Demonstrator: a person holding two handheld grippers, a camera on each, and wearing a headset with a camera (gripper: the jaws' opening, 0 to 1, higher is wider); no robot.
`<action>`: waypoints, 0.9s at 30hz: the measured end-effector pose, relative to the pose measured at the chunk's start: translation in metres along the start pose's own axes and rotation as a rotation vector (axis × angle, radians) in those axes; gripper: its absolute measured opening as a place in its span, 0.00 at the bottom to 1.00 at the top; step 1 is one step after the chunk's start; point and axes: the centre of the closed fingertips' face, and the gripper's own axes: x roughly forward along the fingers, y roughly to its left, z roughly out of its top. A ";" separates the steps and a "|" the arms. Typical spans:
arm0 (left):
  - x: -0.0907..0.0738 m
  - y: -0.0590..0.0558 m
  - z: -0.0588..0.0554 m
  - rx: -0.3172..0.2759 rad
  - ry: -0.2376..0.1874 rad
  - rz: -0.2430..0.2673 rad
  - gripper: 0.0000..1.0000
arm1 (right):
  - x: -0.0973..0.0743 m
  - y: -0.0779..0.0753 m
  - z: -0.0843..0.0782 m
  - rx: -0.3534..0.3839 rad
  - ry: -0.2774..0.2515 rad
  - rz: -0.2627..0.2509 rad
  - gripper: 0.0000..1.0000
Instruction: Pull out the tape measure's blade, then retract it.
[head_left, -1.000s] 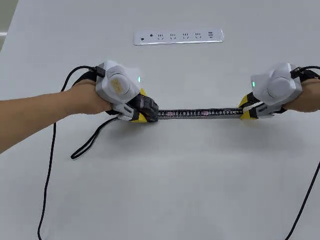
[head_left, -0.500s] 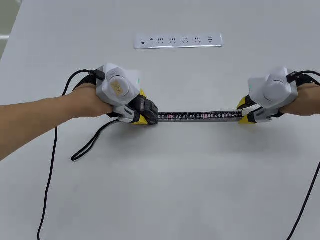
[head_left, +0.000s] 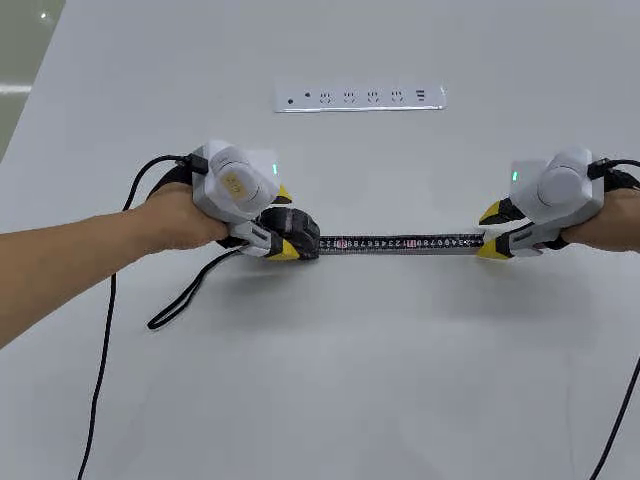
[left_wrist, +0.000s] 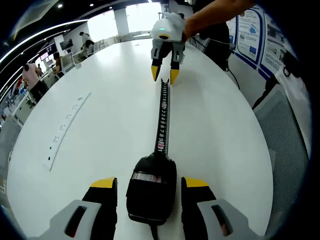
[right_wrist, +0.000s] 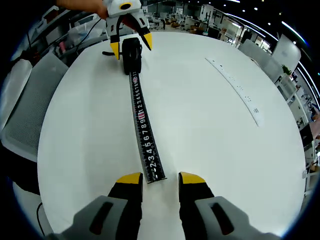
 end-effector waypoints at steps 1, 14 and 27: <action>-0.001 0.000 0.000 -0.008 -0.003 0.006 0.50 | -0.001 0.001 0.000 0.005 -0.003 -0.001 0.29; -0.023 0.008 -0.004 -0.136 -0.047 0.111 0.54 | -0.010 0.008 0.004 0.116 -0.043 -0.045 0.35; -0.041 -0.005 -0.011 -0.299 -0.097 0.199 0.60 | -0.018 0.018 0.014 0.208 -0.092 -0.090 0.42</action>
